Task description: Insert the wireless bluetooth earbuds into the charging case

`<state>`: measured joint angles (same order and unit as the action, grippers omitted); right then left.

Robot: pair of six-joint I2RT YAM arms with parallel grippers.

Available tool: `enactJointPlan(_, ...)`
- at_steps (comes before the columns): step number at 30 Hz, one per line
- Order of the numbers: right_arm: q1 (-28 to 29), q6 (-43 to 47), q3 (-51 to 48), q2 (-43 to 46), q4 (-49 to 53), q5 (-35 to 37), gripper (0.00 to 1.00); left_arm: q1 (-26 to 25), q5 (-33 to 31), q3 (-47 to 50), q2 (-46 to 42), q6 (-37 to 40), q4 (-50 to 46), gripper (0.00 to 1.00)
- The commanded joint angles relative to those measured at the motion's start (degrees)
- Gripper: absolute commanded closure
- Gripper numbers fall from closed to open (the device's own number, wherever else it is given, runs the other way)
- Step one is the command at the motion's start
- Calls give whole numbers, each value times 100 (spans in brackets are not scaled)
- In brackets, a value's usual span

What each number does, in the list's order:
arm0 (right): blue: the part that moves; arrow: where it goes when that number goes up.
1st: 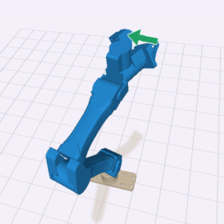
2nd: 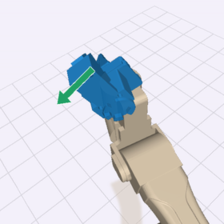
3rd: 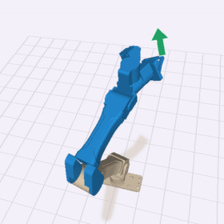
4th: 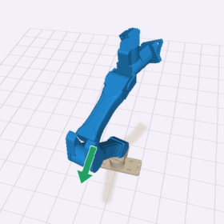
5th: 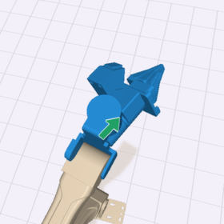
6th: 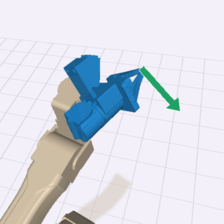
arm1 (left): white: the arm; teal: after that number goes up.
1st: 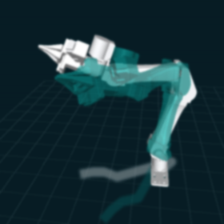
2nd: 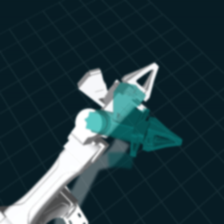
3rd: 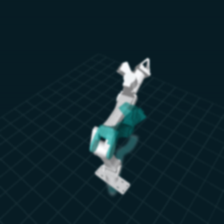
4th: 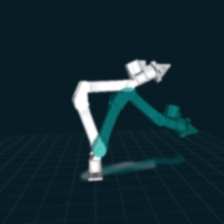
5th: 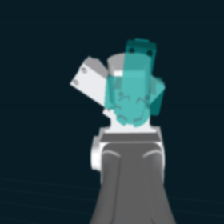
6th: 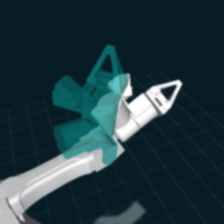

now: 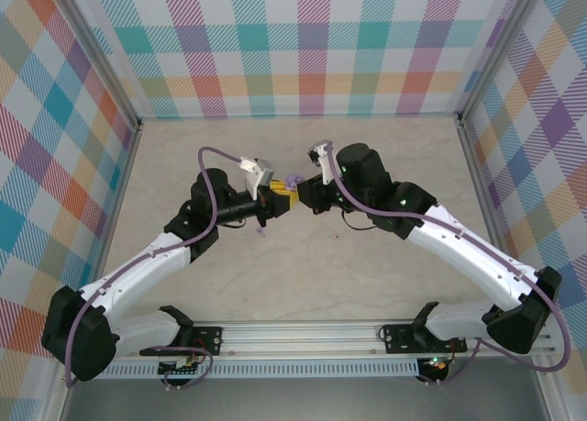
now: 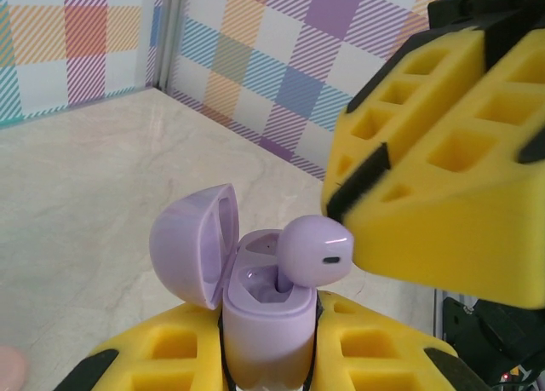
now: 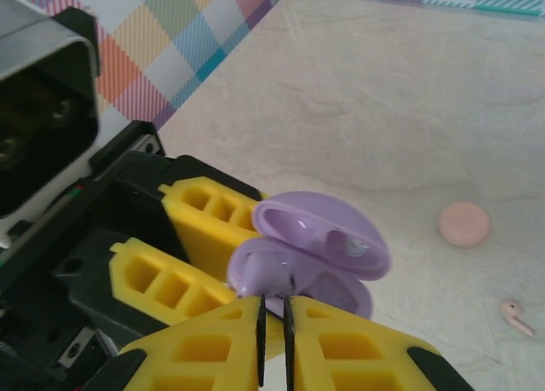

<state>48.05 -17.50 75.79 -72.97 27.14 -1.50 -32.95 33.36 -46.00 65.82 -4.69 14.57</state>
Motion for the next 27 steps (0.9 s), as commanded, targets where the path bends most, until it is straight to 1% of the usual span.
enactJointPlan(1,30,94,164,10,-200,-287,84,-71,122,-115,37,47,90,88)
enactJointPlan(8,31,91,226,-85,-226,-303,84,-80,504,-143,94,-6,213,88)
enactJointPlan(14,29,84,318,-229,-210,-405,83,-115,627,-178,88,38,177,88)
enactJointPlan(17,32,58,358,-258,-243,-491,83,-124,535,-166,78,51,121,88)
enactJointPlan(19,29,46,325,-198,-295,-452,80,-122,312,-157,49,47,47,88)
enactJointPlan(21,30,20,264,-81,-360,-281,77,-116,89,-146,17,47,-36,88)
enactJointPlan(24,29,-46,86,168,-424,211,74,-109,29,-154,-49,88,-171,88)
enactJointPlan(27,22,-220,-83,429,-270,1204,72,-78,-24,-219,-201,153,-424,88)
